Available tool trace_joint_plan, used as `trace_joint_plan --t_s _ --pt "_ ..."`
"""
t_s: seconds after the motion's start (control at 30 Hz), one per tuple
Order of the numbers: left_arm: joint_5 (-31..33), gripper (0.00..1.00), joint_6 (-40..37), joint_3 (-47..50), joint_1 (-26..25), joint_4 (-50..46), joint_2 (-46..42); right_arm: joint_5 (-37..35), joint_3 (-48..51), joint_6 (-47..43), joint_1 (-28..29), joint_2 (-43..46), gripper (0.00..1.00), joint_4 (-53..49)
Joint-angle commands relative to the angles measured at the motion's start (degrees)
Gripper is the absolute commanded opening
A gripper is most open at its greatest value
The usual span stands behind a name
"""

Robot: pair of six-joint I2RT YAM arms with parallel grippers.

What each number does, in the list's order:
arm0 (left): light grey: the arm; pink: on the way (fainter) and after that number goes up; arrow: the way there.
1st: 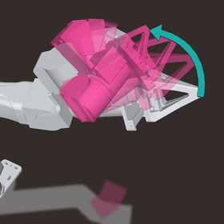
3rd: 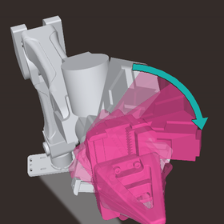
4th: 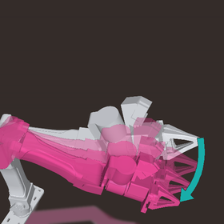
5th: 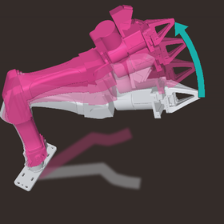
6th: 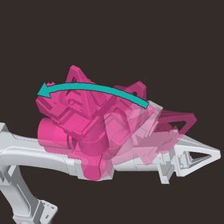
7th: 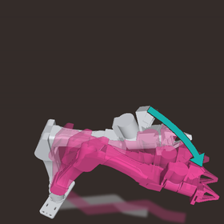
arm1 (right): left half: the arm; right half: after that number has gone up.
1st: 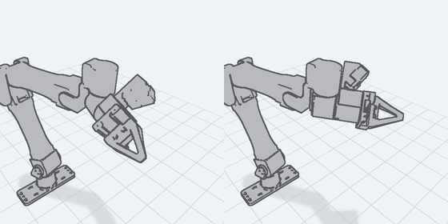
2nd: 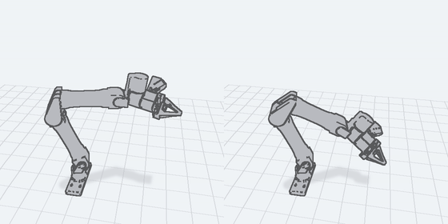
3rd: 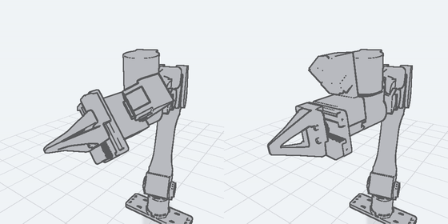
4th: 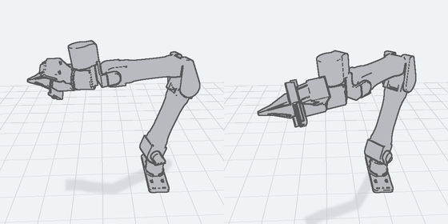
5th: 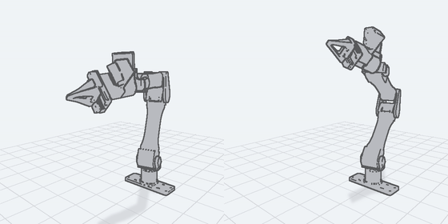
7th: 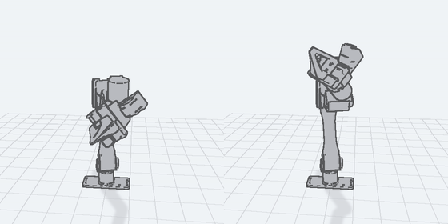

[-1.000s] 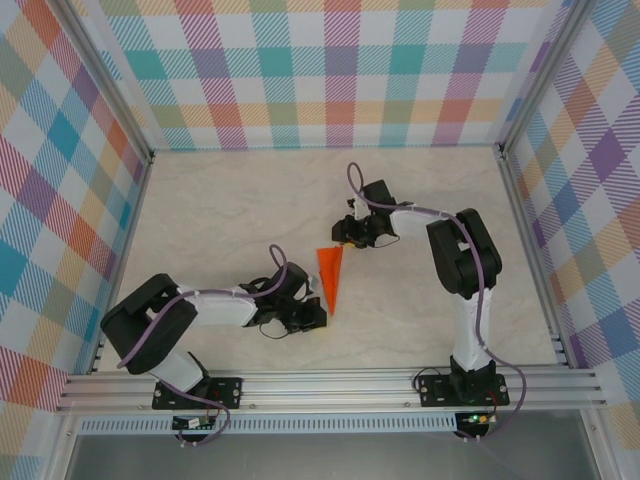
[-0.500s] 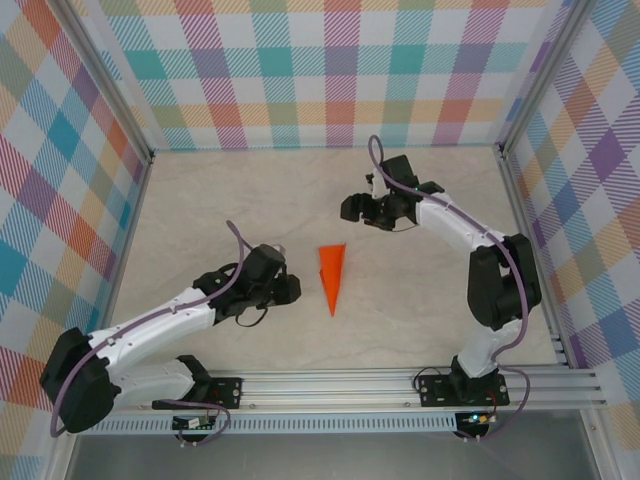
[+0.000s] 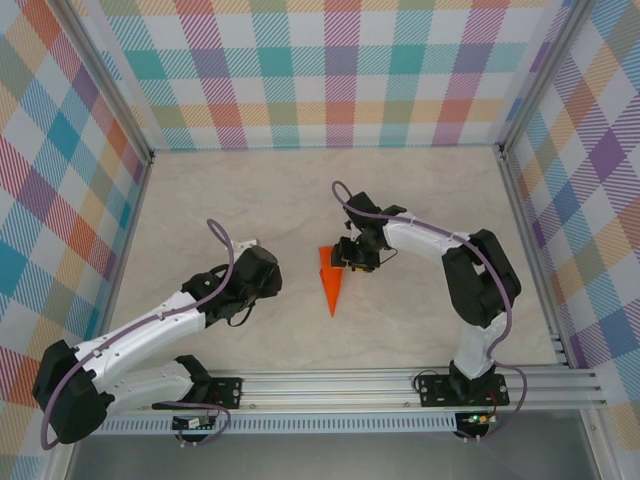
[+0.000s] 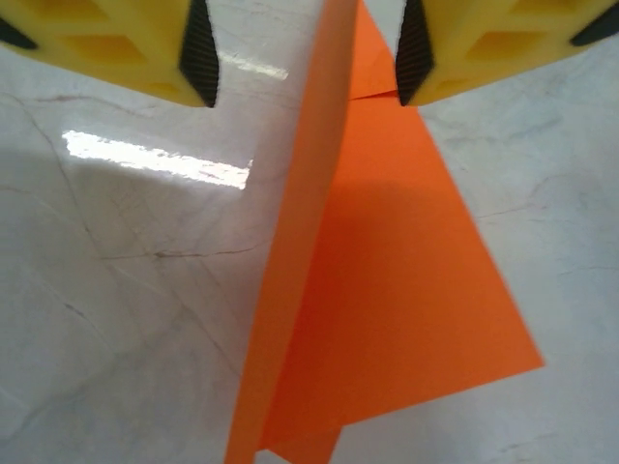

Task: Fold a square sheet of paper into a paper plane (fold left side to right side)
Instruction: Move the paper plane to the top-center of the table.

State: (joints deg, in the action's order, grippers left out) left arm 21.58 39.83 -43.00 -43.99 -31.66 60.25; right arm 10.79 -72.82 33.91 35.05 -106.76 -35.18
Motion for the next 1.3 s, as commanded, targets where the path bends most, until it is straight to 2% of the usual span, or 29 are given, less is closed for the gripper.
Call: trace_joint_plan --t_s 0.0,0.1,0.2,0.47,0.63,0.7,0.77,0.83,0.9,1.0,1.1,1.27 --pt "2.7 0.53 0.6 -0.9 0.5 -1.5 -1.8 -0.9 -0.2 0.8 0.7 -1.3 0.41 -1.2" --pt "3.5 0.54 0.3 -1.2 0.6 -1.9 -2.2 -0.3 0.0 0.0 0.9 -0.6 0.25 -0.2" --pt "4.0 0.54 0.0 -1.7 0.6 -2.2 -2.4 2.6 0.9 -1.7 1.2 2.1 0.01 2.8" --pt "4.3 0.55 -0.5 -2.3 0.6 -2.4 -2.6 14.8 9.8 -2.6 -2.6 10.5 0.0 12.9" --pt "3.9 0.55 -0.5 -2.3 0.6 -2.0 -2.3 15.8 14.1 -4.6 -5.8 8.2 0.0 13.4" --pt "3.7 0.56 -0.5 -2.5 0.7 -2.0 -1.9 14.8 15.4 -5.7 -7.5 7.2 0.06 13.1" --pt "3.5 0.56 -0.7 -2.8 0.6 -2.0 -1.4 13.2 16.0 -6.8 -9.4 7.0 0.18 12.2" --pt "3.3 0.56 -0.9 -3.2 0.7 -1.9 -0.9 10.5 15.0 -8.4 -9.8 7.6 0.26 9.3" --pt "3.5 0.56 -1.1 -3.6 0.7 -1.8 -0.4 6.2 12.6 -9.9 -9.9 8.6 0.34 4.0" --pt "4.1 0.64 -1.3 -4.4 0.7 -1.7 0.6 -3.6 8.5 -11.0 -9.8 10.6 0.46 -5.6" --pt "4.4 0.69 -2.1 -5.1 0.7 -1.1 1.7 -12.1 5.6 -11.1 -8.8 12.7 0.49 -14.1" --pt "7.3 0.79 -1.7 -6.0 0.8 -1.4 2.6 -16.7 2.8 -7.8 -0.3 16.0 0.52 -20.0"
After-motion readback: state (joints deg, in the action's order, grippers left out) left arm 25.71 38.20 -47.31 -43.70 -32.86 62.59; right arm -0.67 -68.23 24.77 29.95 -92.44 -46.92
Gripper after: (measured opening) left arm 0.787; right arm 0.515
